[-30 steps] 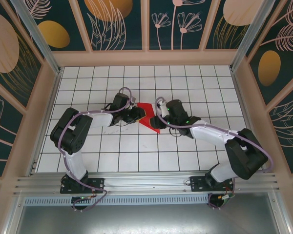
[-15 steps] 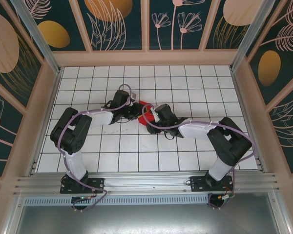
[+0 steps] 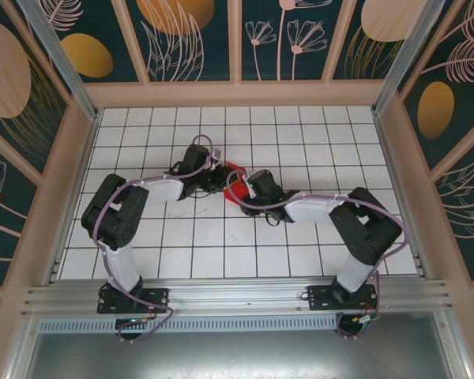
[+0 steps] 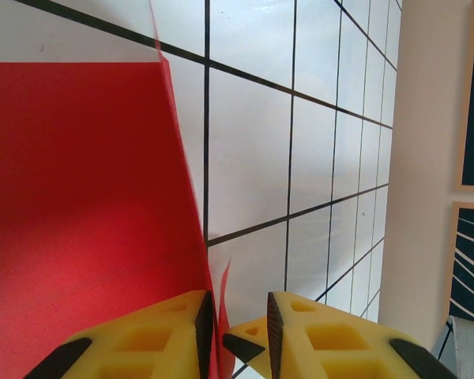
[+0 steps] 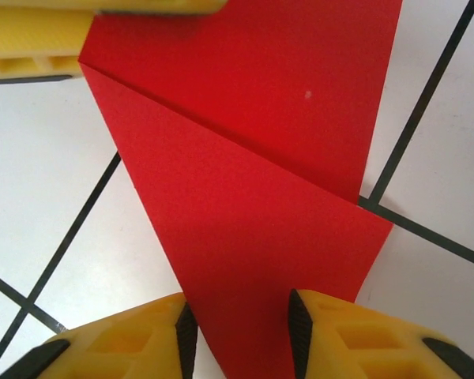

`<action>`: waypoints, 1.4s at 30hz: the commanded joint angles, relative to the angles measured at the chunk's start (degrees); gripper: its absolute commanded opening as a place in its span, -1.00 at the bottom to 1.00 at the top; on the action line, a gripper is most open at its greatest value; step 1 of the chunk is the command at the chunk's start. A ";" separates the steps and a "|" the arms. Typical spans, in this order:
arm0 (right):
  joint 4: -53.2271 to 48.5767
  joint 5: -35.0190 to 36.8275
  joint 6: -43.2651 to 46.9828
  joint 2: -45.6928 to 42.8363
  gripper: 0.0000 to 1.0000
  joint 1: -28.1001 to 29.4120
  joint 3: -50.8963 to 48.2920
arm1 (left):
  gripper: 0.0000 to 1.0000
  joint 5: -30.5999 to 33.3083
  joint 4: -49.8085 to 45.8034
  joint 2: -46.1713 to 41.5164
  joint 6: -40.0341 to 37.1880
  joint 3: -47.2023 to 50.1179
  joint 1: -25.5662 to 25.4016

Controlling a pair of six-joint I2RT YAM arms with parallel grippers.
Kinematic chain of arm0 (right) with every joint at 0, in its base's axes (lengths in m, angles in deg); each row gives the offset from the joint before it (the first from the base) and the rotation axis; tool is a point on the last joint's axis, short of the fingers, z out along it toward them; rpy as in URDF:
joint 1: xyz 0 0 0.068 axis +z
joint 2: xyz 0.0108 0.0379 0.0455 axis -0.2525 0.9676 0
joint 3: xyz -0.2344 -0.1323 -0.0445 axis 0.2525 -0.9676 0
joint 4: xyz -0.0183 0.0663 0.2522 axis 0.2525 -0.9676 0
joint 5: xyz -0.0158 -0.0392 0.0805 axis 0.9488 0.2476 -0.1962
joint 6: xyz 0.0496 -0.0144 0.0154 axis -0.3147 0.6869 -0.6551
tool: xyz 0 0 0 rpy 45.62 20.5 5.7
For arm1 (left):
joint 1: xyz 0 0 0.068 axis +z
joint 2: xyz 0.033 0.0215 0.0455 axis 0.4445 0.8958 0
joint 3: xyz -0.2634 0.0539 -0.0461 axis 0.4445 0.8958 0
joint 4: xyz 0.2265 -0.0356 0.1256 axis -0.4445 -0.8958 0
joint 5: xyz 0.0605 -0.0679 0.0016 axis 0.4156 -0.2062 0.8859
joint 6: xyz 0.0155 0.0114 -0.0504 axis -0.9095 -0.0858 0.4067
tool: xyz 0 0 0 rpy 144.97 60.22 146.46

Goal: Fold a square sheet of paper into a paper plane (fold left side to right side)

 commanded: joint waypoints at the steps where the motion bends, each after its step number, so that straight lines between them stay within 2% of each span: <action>1: -0.35 1.27 0.63 0.74 -0.39 0.33 1.45 | -0.41 0.41 -0.73 -1.55 -0.35 -1.26 -0.18; 9: -0.40 -0.57 0.24 0.19 -0.74 -0.06 1.32 | -0.26 2.35 -3.15 -3.50 -2.07 -0.74 0.12; 18: 0.40 -12.87 -2.11 0.04 -0.95 -2.62 1.32 | 0.01 5.48 -6.20 -11.96 -4.37 4.63 4.04; 22: 1.86 -19.36 -4.72 0.19 -0.98 -4.52 1.10 | -0.06 6.09 -7.92 -13.53 -5.62 6.17 4.65; 29: 2.44 -26.71 -7.32 2.46 -1.00 -5.68 2.67 | -0.31 1.70 -4.45 -9.93 -5.05 8.76 3.91; 33: 3.88 -30.29 -9.75 3.26 -1.00 -6.85 2.55 | -0.34 1.51 -3.82 -7.33 -4.97 7.91 2.82; 42: 5.36 -33.08 -12.02 4.62 -1.00 -8.11 1.59 | -0.33 1.39 -3.38 -2.47 -4.61 5.26 1.15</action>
